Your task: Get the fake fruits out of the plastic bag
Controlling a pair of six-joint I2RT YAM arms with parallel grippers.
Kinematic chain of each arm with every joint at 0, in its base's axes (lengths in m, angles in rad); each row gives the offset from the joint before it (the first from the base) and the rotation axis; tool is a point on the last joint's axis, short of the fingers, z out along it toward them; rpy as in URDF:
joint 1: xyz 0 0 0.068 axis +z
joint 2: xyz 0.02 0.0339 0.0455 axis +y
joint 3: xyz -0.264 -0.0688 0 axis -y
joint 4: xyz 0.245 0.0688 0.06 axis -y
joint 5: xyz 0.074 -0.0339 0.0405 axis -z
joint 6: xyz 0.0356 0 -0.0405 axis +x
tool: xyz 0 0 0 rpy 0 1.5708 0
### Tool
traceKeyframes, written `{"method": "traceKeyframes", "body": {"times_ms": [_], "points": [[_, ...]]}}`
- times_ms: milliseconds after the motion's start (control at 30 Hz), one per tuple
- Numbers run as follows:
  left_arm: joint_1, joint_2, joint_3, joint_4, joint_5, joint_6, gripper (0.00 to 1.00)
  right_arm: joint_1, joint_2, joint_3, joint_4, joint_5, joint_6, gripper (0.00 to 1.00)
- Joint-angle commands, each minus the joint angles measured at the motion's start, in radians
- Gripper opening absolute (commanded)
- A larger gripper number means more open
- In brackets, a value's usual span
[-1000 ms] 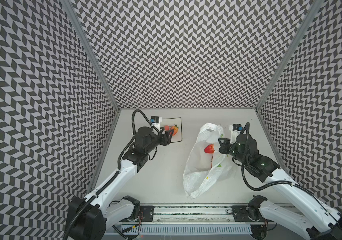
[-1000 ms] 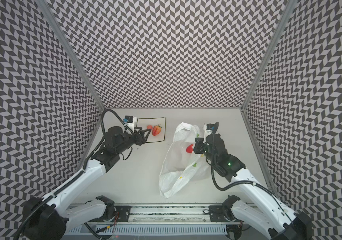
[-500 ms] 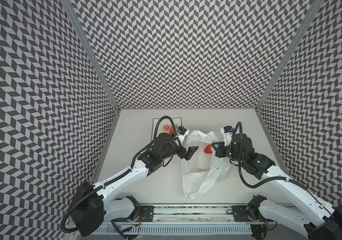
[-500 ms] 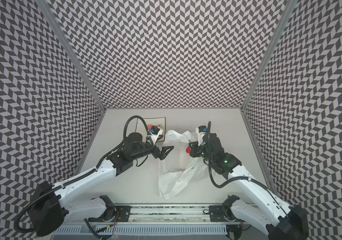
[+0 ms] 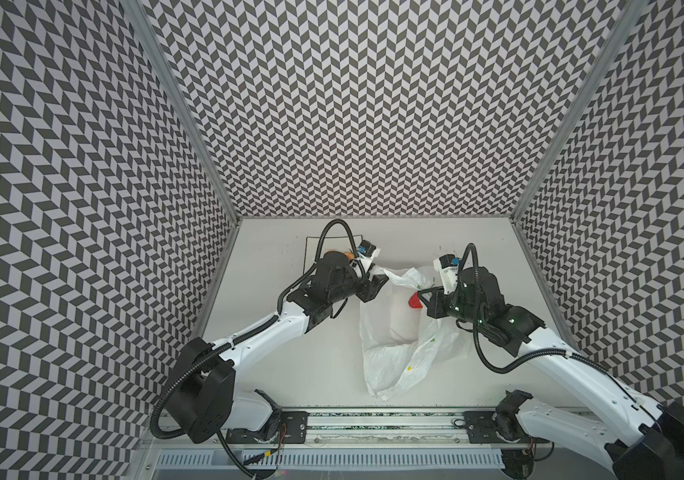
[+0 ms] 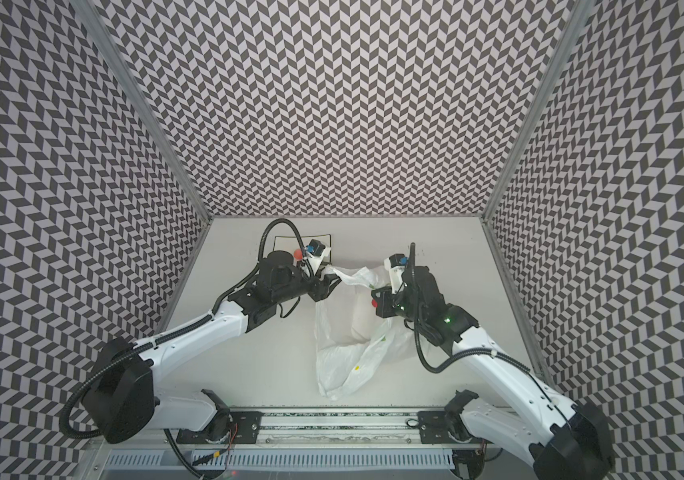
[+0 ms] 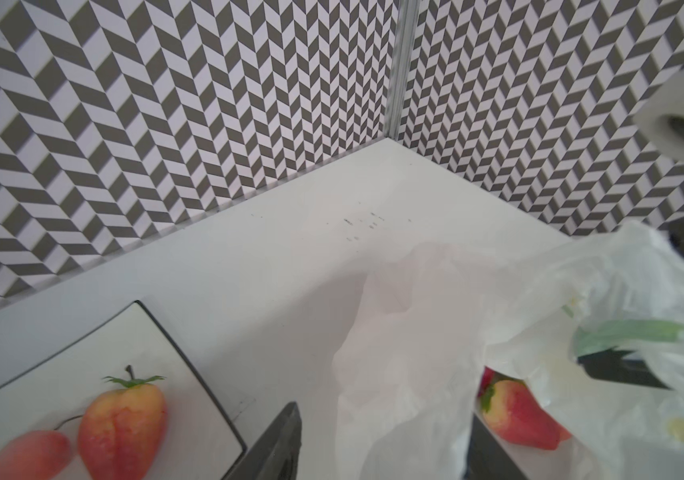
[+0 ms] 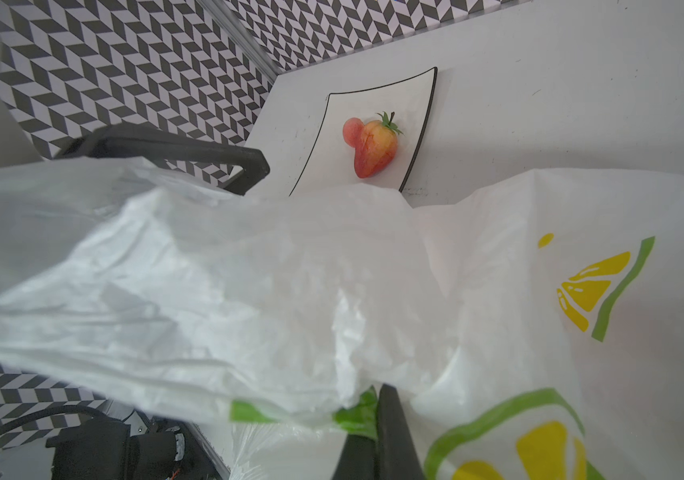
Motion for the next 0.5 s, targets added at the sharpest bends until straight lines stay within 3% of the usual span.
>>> {"method": "traceKeyframes", "body": {"times_ms": [0,67,267,333,467], "points": [[0.009,0.016,0.046,0.022,0.12,0.027,0.41,0.006,0.003,0.036,0.002,0.01,-0.006,0.04],[0.01,0.022,0.053,0.026,0.145,0.025,0.3,0.006,-0.003,0.051,-0.023,0.031,0.008,0.14],[0.01,0.023,0.044,0.066,0.173,-0.016,0.02,0.006,-0.069,0.102,-0.2,0.1,0.091,0.6],[0.011,0.017,0.03,0.09,0.17,-0.038,0.0,0.006,-0.107,0.114,-0.282,0.116,0.132,0.74],[0.011,0.007,0.011,0.121,0.161,-0.076,0.0,0.006,-0.161,0.138,-0.429,0.134,0.189,0.83]]}}
